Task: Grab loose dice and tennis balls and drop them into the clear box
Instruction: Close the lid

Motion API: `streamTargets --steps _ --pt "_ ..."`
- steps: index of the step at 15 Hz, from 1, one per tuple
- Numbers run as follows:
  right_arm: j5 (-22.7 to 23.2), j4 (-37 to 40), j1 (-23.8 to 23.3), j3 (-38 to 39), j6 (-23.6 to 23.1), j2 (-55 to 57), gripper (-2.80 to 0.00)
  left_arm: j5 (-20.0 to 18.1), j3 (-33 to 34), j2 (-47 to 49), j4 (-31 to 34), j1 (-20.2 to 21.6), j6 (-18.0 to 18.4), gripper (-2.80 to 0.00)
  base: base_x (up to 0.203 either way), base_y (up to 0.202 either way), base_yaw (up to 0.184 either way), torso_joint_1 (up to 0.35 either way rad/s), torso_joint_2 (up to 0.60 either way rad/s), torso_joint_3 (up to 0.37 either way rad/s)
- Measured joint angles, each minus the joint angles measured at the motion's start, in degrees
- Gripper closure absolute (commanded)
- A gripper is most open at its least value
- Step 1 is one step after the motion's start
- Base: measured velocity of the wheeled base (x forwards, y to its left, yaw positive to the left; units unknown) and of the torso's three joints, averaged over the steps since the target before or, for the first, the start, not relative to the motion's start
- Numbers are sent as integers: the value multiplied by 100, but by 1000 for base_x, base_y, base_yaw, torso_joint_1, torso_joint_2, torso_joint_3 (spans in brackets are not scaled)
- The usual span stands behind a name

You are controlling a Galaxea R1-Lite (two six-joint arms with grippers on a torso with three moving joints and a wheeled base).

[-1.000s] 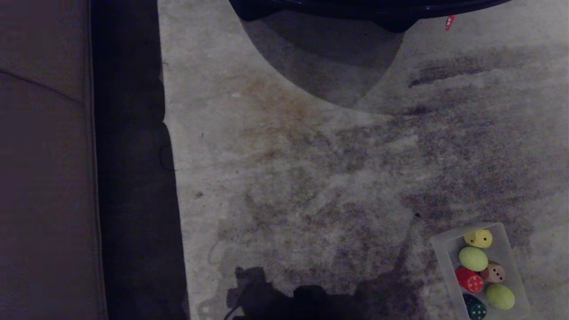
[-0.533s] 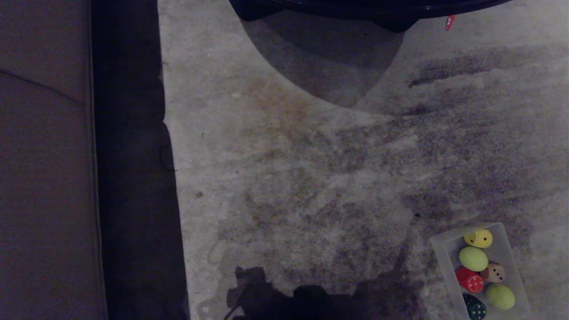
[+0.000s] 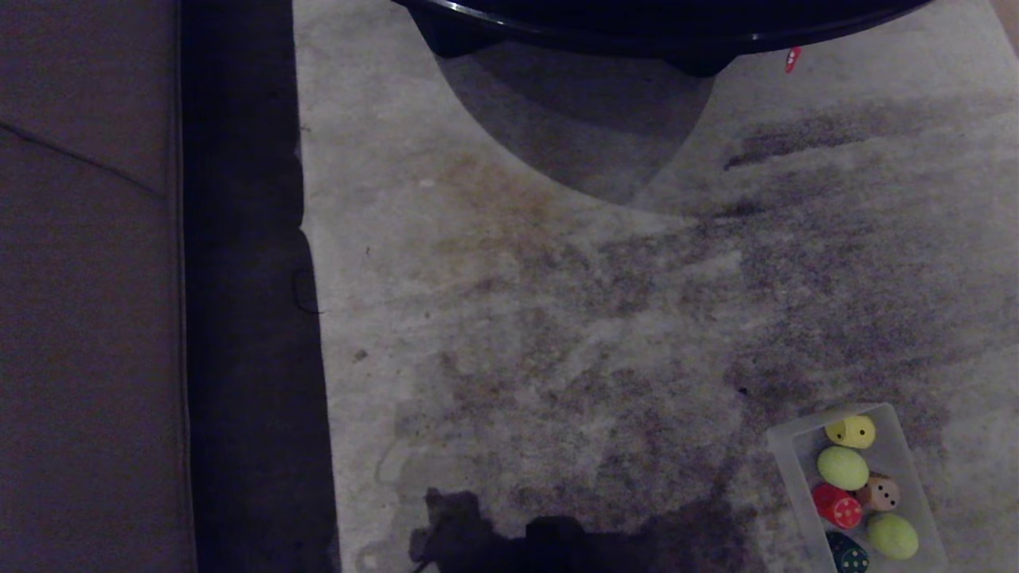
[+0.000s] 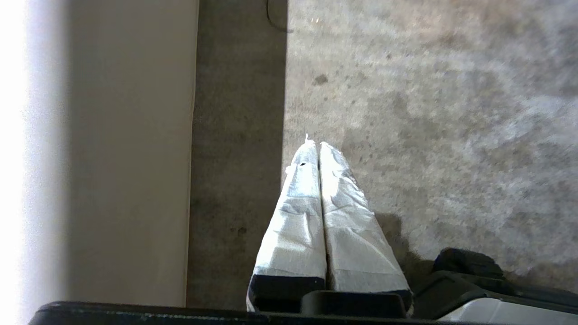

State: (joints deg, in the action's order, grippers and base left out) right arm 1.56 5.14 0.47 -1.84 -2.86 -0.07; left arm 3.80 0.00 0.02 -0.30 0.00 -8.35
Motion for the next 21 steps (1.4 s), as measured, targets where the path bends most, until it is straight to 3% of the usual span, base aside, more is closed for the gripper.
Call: streamTargets --steps 11,21 --pt "-2 1 -1 0 2 0 0 5 0 0 0 0 -2 0 0 0 0 2 2 194" --pt "0 2 -1 0 0 0 0 -7 0 0 -2 0 15 0 -7 0 1 1 2 16"
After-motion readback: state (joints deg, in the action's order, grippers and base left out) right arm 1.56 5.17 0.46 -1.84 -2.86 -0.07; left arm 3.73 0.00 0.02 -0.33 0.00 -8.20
